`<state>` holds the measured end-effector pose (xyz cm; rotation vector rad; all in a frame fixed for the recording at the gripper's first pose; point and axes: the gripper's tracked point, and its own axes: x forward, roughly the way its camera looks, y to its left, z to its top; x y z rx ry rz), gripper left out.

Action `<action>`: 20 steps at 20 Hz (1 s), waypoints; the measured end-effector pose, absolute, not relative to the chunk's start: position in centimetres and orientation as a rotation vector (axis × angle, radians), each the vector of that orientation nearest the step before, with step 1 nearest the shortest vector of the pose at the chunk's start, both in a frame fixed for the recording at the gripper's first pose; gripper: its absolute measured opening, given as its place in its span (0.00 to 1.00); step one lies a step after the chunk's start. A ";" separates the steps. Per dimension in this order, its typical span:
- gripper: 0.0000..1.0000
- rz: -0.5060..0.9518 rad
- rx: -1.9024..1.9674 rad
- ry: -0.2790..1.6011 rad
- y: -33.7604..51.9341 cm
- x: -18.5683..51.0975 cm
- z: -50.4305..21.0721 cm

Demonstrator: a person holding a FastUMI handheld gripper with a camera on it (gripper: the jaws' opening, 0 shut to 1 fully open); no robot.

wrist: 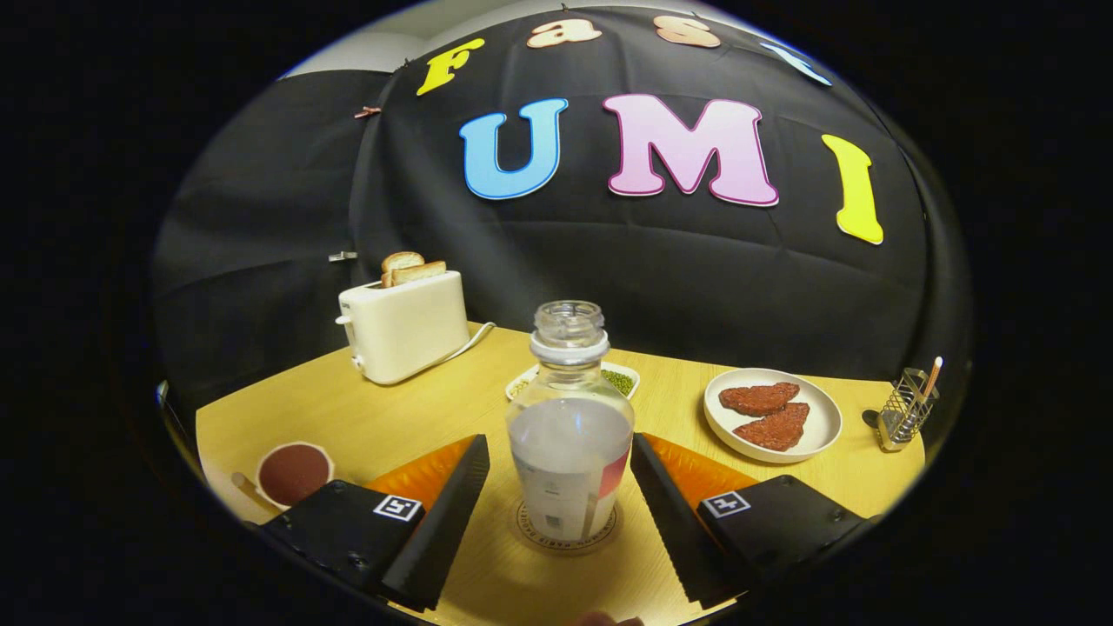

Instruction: Take the bottle from table, then pour the juice into the cup, finally place the bottle on the coaster

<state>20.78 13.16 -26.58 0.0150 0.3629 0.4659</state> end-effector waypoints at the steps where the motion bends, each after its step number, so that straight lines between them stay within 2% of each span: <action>1: 1.00 0.459 0.008 0.360 12.7 20.3 -25.9; 10: 0.99 0.384 -0.030 0.258 6.4 15.3 -15.2; 20: 0.98 0.109 -0.010 0.130 -3.5 9.2 -2.1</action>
